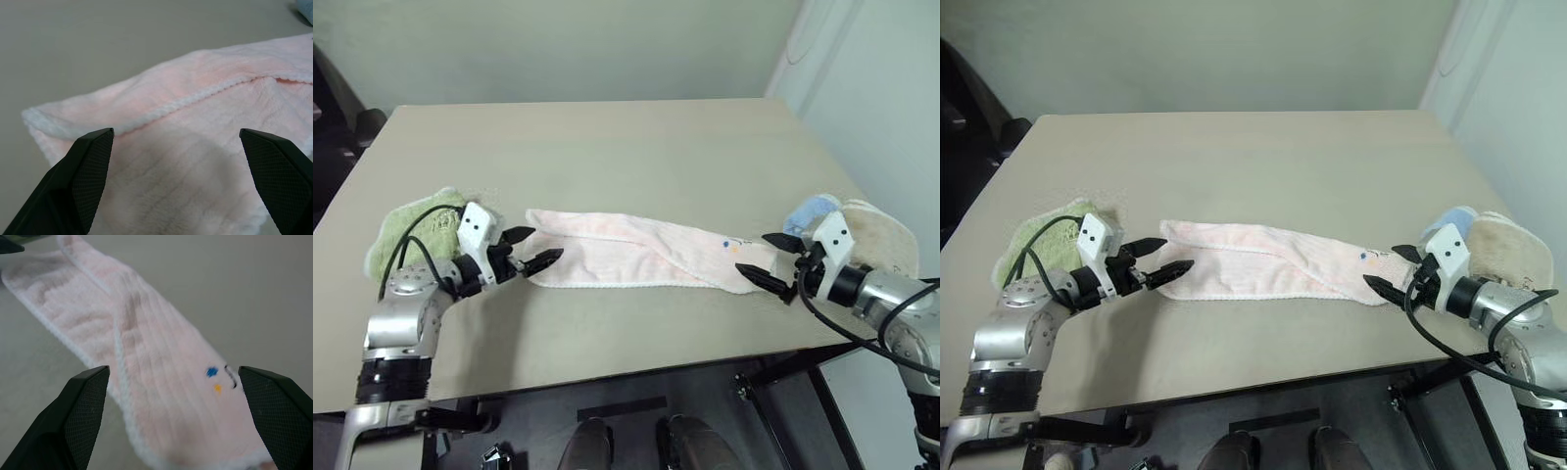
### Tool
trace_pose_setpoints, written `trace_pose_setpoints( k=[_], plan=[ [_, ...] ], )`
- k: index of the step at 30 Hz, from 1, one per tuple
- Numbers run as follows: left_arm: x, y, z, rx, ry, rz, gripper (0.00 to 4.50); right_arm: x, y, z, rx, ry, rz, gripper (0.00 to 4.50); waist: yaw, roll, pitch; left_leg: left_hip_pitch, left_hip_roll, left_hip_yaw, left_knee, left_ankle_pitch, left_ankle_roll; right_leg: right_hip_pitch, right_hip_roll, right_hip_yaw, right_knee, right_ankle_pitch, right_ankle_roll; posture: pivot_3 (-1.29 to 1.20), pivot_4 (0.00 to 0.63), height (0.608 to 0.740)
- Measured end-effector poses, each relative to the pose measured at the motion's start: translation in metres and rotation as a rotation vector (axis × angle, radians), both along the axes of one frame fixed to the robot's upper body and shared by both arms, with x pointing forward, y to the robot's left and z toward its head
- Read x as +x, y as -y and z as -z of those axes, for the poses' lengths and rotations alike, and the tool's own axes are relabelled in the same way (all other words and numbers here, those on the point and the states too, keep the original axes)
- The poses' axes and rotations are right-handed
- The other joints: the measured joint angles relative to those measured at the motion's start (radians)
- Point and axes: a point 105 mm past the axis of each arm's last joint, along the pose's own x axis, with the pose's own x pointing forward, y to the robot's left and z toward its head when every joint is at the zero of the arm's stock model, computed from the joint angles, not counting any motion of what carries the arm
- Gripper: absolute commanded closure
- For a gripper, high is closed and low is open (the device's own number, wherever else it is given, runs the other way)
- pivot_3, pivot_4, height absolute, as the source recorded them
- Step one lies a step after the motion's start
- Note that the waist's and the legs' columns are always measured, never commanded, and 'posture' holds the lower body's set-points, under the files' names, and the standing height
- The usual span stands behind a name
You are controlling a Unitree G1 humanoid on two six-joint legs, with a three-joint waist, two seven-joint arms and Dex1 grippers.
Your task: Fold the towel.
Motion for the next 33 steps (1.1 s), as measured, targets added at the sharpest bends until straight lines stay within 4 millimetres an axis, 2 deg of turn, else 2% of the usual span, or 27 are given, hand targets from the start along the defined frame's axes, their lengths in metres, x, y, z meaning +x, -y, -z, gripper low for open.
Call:
trace_pose_setpoints(
  k=[8, 13, 23, 33],
  plan=[
    [0.000, 0.008, 0.008, -0.012, -0.023, 0.007, 0.00, -0.005, -0.003, 0.002, -0.006, 0.002, -0.002, 0.04, 0.001, 0.000, 0.000, 0.000, 0.000, 0.000, 0.003, 0.000, 0.000, 0.002, 0.000, 0.000, 0.000, 0.000, 0.000, 0.00, 0.150, 0.740],
    [-0.001, 0.012, 0.003, -0.003, -0.005, 0.009, 0.00, -0.005, -0.002, 0.002, -0.016, 0.011, 0.004, 0.04, 0.001, 0.000, 0.000, 0.000, 0.000, 0.000, 0.006, 0.000, 0.001, 0.003, 0.000, 0.000, 0.000, 0.000, 0.001, 0.00, 0.150, 0.740],
    [0.002, 0.004, 0.003, 0.007, 0.016, -0.045, 0.00, 0.003, 0.010, -0.001, -0.099, 0.056, 0.040, 0.04, 0.001, 0.000, 0.000, 0.000, 0.000, 0.000, 0.007, 0.000, 0.001, 0.003, 0.000, 0.000, 0.000, 0.000, 0.001, 0.00, 0.150, 0.740],
    [0.005, 0.004, 0.002, 0.004, 0.027, -0.067, 0.00, 0.007, 0.003, 0.015, -0.187, 0.044, -0.027, 0.04, 0.001, 0.000, 0.000, 0.000, 0.000, 0.000, 0.006, -0.001, 0.002, 0.003, 0.000, 0.000, 0.000, 0.000, 0.001, 0.00, 0.150, 0.740]
  ],
)
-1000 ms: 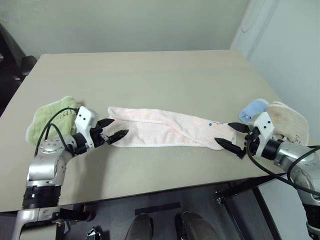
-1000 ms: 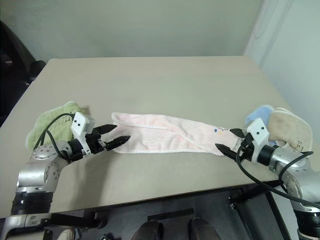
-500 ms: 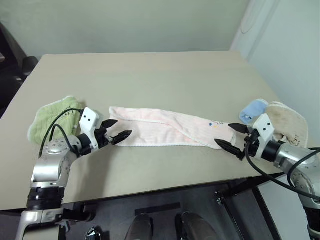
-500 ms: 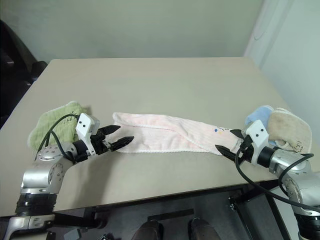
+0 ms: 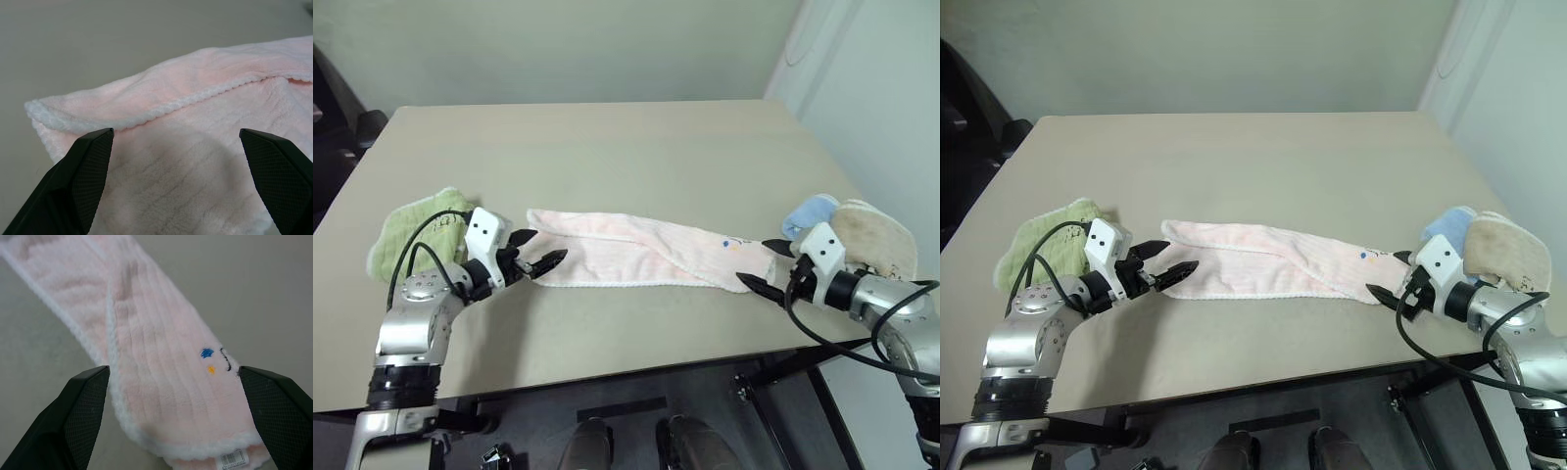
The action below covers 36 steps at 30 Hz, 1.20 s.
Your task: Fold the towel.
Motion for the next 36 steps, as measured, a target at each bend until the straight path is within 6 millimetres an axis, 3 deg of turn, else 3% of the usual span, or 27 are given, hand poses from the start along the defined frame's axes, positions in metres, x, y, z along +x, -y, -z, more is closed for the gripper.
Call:
trace_pose_setpoints(
  k=[8, 18, 21, 30, 36],
  plan=[
    [0.000, 0.005, 0.000, -0.006, -0.004, 0.002, 0.00, -0.002, -0.004, 0.024, -0.125, -0.037, -0.105, 0.04, 0.000, 0.000, 0.000, 0.000, 0.000, 0.000, 0.000, 0.000, 0.000, 0.000, 0.000, 0.000, 0.000, 0.000, 0.000, 0.00, 0.150, 0.740],
    [0.001, 0.011, 0.002, -0.021, -0.009, 0.019, 0.00, 0.010, 0.015, 0.040, -0.304, -0.004, -0.130, 0.04, 0.001, 0.000, 0.000, 0.000, 0.000, 0.000, 0.000, -0.001, 0.001, 0.001, 0.000, 0.000, 0.000, 0.001, 0.000, 0.00, 0.150, 0.740],
    [0.001, 0.014, 0.003, -0.026, -0.012, 0.025, 0.00, 0.013, 0.019, 0.041, -0.314, 0.008, -0.130, 0.64, 0.002, 0.000, 0.000, 0.000, 0.000, 0.000, 0.000, -0.001, 0.001, 0.001, 0.000, 0.000, 0.000, 0.001, 0.000, 0.00, 0.150, 0.740],
    [0.001, 0.018, 0.006, -0.037, -0.018, 0.035, 0.00, 0.012, 0.019, 0.042, -0.308, 0.017, -0.161, 3.81, 0.002, 0.000, 0.000, 0.000, 0.000, 0.000, 0.000, -0.001, 0.002, 0.001, 0.000, 0.000, 0.000, 0.001, 0.000, 0.00, 0.150, 0.740],
    [0.002, 0.020, 0.009, -0.038, -0.025, 0.038, 0.00, 0.010, 0.017, 0.040, -0.274, 0.015, -0.172, 3.81, 0.002, 0.000, 0.000, 0.000, 0.000, 0.000, 0.000, -0.001, 0.002, 0.001, 0.000, 0.000, 0.000, 0.001, 0.000, 0.00, 0.150, 0.740]
  ],
)
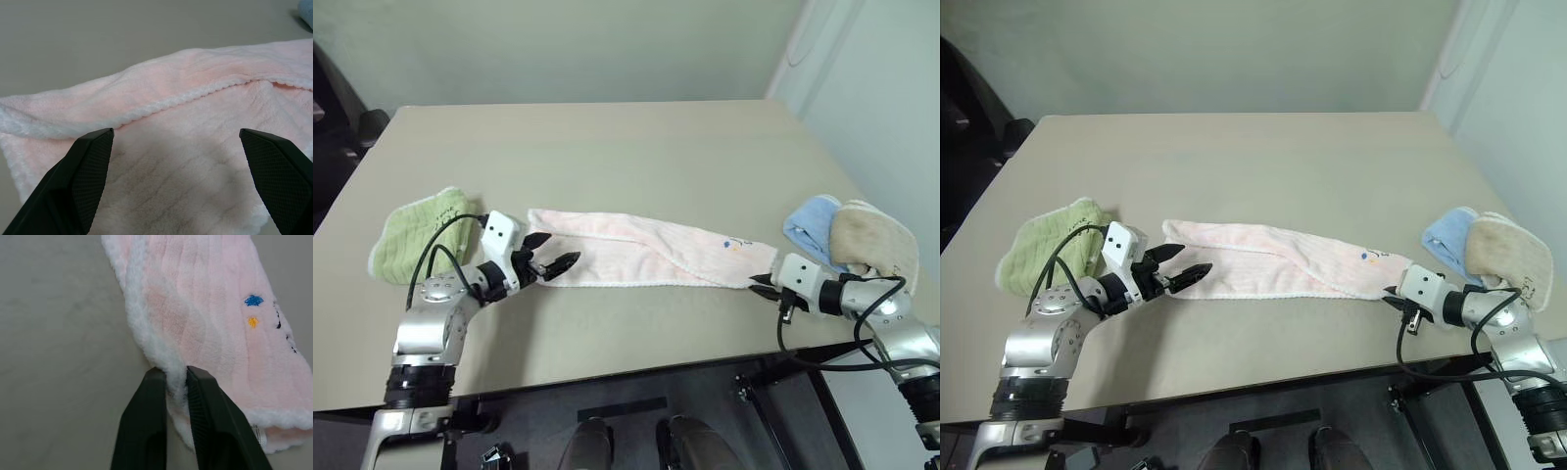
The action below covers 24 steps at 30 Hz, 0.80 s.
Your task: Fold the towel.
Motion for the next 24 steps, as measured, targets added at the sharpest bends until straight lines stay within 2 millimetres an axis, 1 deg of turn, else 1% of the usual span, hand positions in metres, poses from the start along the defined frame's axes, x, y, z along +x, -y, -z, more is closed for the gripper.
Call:
trace_pose_setpoints(
  k=[2, 5, 6, 11, 16, 20, 24],
  plan=[
    [0.000, 0.000, 0.000, 0.000, -0.001, 0.001, 0.00, 0.000, 0.000, -0.004, 0.021, 0.005, -0.002, 3.81, 0.000, 0.000, 0.000, 0.000, 0.000, 0.000, 0.000, 0.000, 0.000, 0.000, 0.000, 0.000, 0.000, 0.000, 0.000, 0.00, 0.150, 0.740],
    [0.000, 0.001, 0.001, 0.001, -0.002, 0.002, 0.00, -0.001, -0.002, -0.008, 0.040, 0.009, -0.007, 4.42, 0.000, 0.000, 0.000, 0.000, 0.000, 0.000, 0.000, 0.000, 0.000, 0.000, 0.000, 0.000, 0.000, 0.000, 0.000, 0.00, 0.150, 0.740],
    [0.000, 0.001, 0.001, 0.001, -0.002, 0.002, 0.00, -0.001, -0.002, -0.009, 0.048, 0.006, -0.009, 4.46, 0.000, 0.000, 0.000, 0.000, 0.000, 0.000, 0.000, 0.000, 0.000, 0.000, 0.000, 0.000, 0.000, 0.000, 0.000, 0.00, 0.150, 0.740],
    [0.000, 0.000, 0.001, 0.002, -0.003, 0.001, 0.00, -0.003, -0.006, -0.014, 0.085, -0.010, -0.022, 4.46, 0.000, 0.000, 0.000, 0.000, 0.000, 0.000, 0.000, 0.000, 0.000, 0.000, 0.000, 0.000, 0.000, 0.000, 0.000, 0.00, 0.150, 0.740],
    [0.000, 0.001, 0.002, 0.003, -0.005, 0.001, 0.00, -0.001, -0.004, -0.022, 0.113, -0.006, -0.001, 4.46, 0.000, 0.000, 0.000, 0.000, 0.000, 0.000, 0.000, 0.000, 0.000, 0.000, 0.000, 0.000, 0.000, 0.000, 0.000, 0.00, 0.150, 0.740],
    [0.001, 0.001, 0.003, 0.004, -0.009, 0.001, 0.00, 0.004, -0.007, -0.031, 0.152, 0.017, 0.011, 4.46, 0.000, 0.000, 0.000, 0.000, 0.000, 0.000, 0.000, 0.000, 0.000, 0.000, 0.000, 0.000, 0.000, 0.000, 0.000, 0.00, 0.150, 0.740],
    [0.003, 0.001, 0.000, -0.002, 0.000, 0.000, 0.00, 0.010, -0.008, -0.044, 0.203, 0.048, 0.035, 4.46, 0.001, 0.000, 0.000, 0.000, 0.000, 0.000, 0.000, 0.000, 0.000, 0.000, 0.000, 0.000, 0.000, 0.000, 0.000, 0.00, 0.150, 0.740]
  ],
)
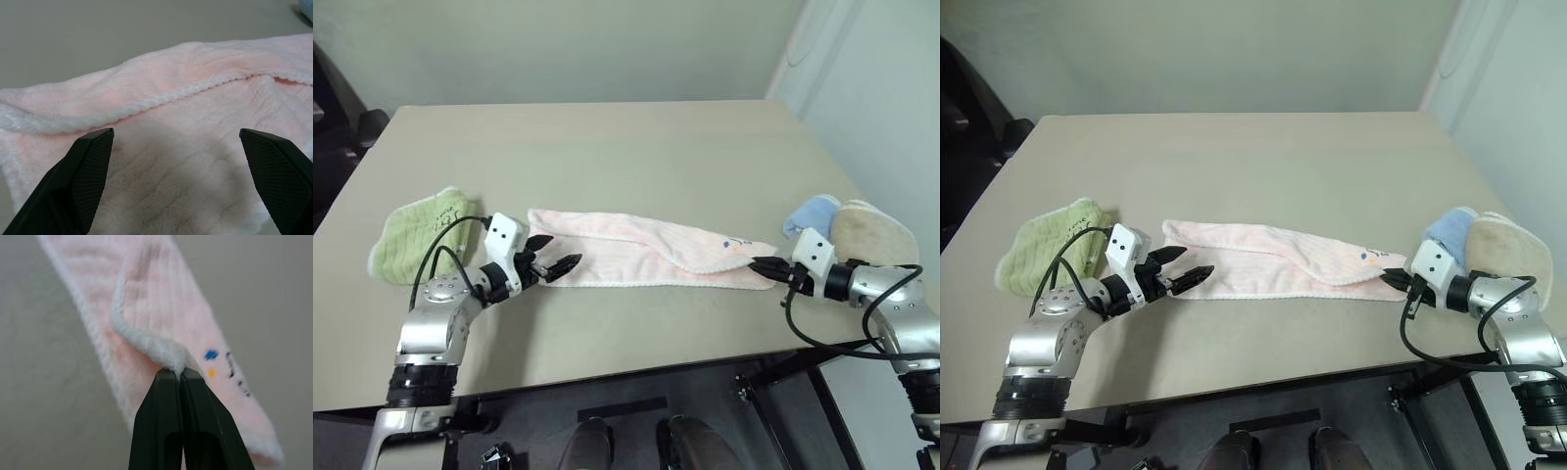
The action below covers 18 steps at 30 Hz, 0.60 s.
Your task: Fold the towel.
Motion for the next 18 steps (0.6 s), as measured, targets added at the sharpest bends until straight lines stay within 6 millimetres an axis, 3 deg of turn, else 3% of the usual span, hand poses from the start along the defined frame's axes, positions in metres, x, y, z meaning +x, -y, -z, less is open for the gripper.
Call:
trace_pose_setpoints(
  k=[7, 13, 18],
  plan=[
    [0.011, 0.008, -0.013, -0.123, 0.012, -0.025, 0.00, 0.011, -0.005, -0.034, 0.102, 0.078, 0.034, 4.46, 0.000, 0.000, 0.000, 0.000, 0.000, 0.000, 0.000, 0.000, 0.000, 0.000, 0.000, 0.000, 0.000, 0.000, 0.000, 0.00, 0.150, 0.740],
    [0.011, 0.019, 0.000, -0.195, -0.091, -0.024, 0.00, 0.020, -0.007, -0.053, 0.160, 0.138, 0.071, 4.46, 0.000, 0.000, 0.000, 0.000, 0.000, 0.000, -0.001, 0.000, 0.000, -0.001, 0.000, 0.000, 0.000, 0.000, 0.000, 0.00, 0.150, 0.740],
    [0.025, 0.021, 0.001, -0.336, -0.154, -0.135, 0.00, 0.022, -0.007, -0.058, 0.167, 0.157, 0.084, 4.46, 0.006, 0.000, 0.000, 0.000, 0.000, 0.000, 0.000, 0.000, 0.000, 0.000, 0.000, 0.000, 0.000, 0.001, 0.001, 0.00, 0.150, 0.740]
  ],
)
